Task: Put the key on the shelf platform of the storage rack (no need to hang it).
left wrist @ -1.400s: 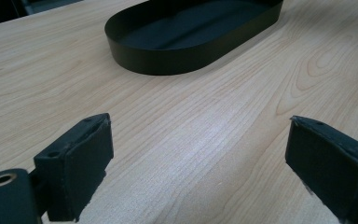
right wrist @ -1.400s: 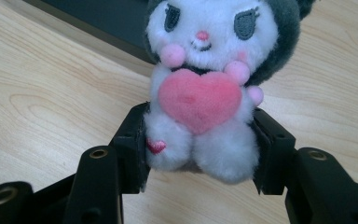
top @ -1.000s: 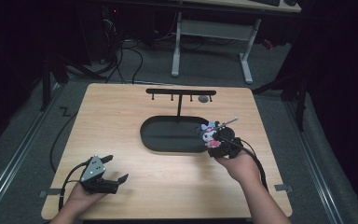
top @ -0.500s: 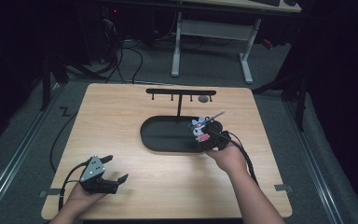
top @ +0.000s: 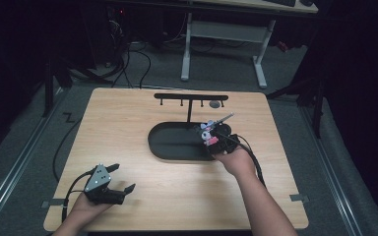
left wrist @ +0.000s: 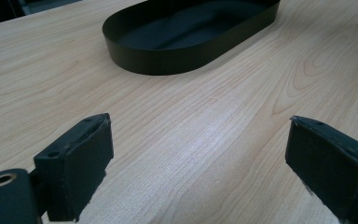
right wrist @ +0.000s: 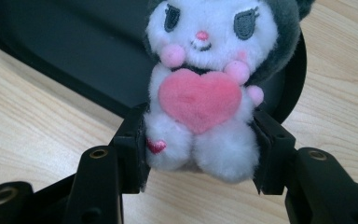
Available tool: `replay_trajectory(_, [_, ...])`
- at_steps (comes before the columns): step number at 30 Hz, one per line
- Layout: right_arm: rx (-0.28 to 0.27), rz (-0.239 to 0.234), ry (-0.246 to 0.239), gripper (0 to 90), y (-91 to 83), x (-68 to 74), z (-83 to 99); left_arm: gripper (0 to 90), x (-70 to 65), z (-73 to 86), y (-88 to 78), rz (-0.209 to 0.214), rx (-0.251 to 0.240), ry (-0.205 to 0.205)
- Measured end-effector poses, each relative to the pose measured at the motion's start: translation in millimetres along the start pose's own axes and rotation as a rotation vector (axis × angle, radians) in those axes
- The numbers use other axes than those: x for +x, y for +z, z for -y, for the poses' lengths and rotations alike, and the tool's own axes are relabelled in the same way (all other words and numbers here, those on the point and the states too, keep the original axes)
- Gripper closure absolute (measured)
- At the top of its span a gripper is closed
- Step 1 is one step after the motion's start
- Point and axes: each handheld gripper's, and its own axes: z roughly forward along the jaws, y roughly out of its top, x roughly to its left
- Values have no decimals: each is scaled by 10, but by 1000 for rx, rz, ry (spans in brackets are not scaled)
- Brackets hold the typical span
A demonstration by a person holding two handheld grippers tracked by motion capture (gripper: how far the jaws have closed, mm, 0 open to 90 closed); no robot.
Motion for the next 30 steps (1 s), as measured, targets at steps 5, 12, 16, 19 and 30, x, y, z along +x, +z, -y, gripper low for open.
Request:
replay_trajectory(5, [6, -4, 12, 479, 54, -27, -38, 84, 1, 0, -1, 1, 1, 0])
replay_trajectory(12, [7, -5, 11, 479, 140, -4, -94, 84, 0, 0, 1, 2, 1, 2])
replay_trajectory(16, [2, -9, 3, 479, 180, 32, -149, 84, 0, 1, 1, 3, 2, 3])
replay_trajectory(19, [2, -3, 7, 479, 191, 45, -178, 84, 0, 1, 1, 4, 2, 3])
replay_trajectory(30, [21, -4, 18, 478, 328, 49, -199, 84, -2, 3, -1, 5, 4, 7])
